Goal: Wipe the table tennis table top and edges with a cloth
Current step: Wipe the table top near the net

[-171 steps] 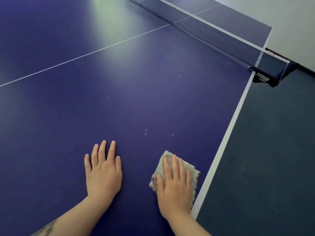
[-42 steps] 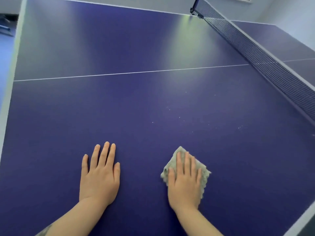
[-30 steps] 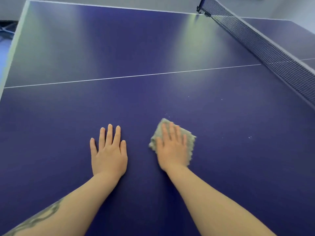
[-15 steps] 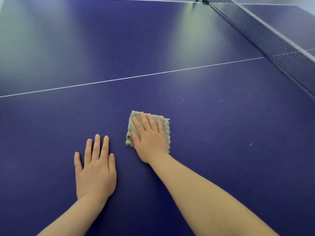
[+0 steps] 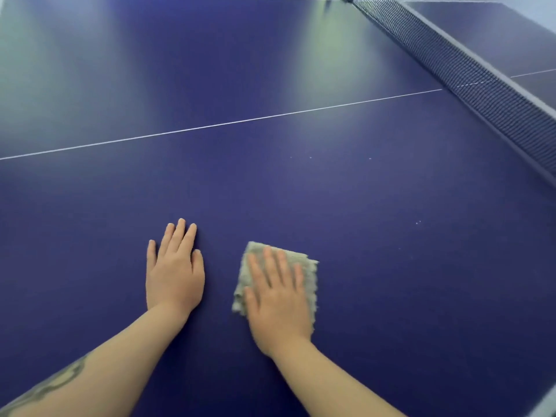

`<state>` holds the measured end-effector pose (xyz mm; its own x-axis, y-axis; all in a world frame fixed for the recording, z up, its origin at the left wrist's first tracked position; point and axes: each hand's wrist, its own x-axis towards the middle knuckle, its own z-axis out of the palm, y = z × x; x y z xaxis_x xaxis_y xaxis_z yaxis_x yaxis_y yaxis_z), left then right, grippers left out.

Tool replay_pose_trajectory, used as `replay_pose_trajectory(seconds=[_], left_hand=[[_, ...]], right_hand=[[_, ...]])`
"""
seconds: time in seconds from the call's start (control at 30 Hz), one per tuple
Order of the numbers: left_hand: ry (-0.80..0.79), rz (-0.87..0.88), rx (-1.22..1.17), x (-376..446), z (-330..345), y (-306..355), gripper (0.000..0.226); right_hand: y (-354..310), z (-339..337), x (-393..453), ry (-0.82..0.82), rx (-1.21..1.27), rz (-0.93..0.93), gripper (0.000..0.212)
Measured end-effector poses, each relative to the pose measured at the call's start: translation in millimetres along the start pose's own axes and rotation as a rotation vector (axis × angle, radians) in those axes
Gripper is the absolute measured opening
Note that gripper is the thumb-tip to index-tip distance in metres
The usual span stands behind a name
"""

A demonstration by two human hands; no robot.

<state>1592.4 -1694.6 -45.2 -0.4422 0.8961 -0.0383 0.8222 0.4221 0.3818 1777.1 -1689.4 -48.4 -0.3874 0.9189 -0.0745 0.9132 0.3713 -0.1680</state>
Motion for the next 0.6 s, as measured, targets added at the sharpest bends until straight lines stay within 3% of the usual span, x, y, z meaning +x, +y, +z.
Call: replay_pose_trajectory(seconds=[0.13,0.3,0.37,0.43,0.6], left_hand=[[-0.005,0.047,0.120,-38,7,-3,0.056],[0.013,0.071,0.192,-84,21,-4,0.057],[0.006,0.074,0.196,-91,23,-3,0.060],[0.000,0.071,0.199,-92,22,-2,0.061],[-0.027,0.069,0.183,-90,18,0,0.059]], right_hand=[[-2,-9,34,-0.071,-0.005,-0.161,0.060],[89,-19,12,-0.048,-0.044,0.426,0.056],[96,-12,-34,0.026,-0.058,0.485,0.057],[69,-6,-75,0.059,-0.036,0.424,0.060],[10,-5,-70,-0.064,0.004,-0.006,0.056]])
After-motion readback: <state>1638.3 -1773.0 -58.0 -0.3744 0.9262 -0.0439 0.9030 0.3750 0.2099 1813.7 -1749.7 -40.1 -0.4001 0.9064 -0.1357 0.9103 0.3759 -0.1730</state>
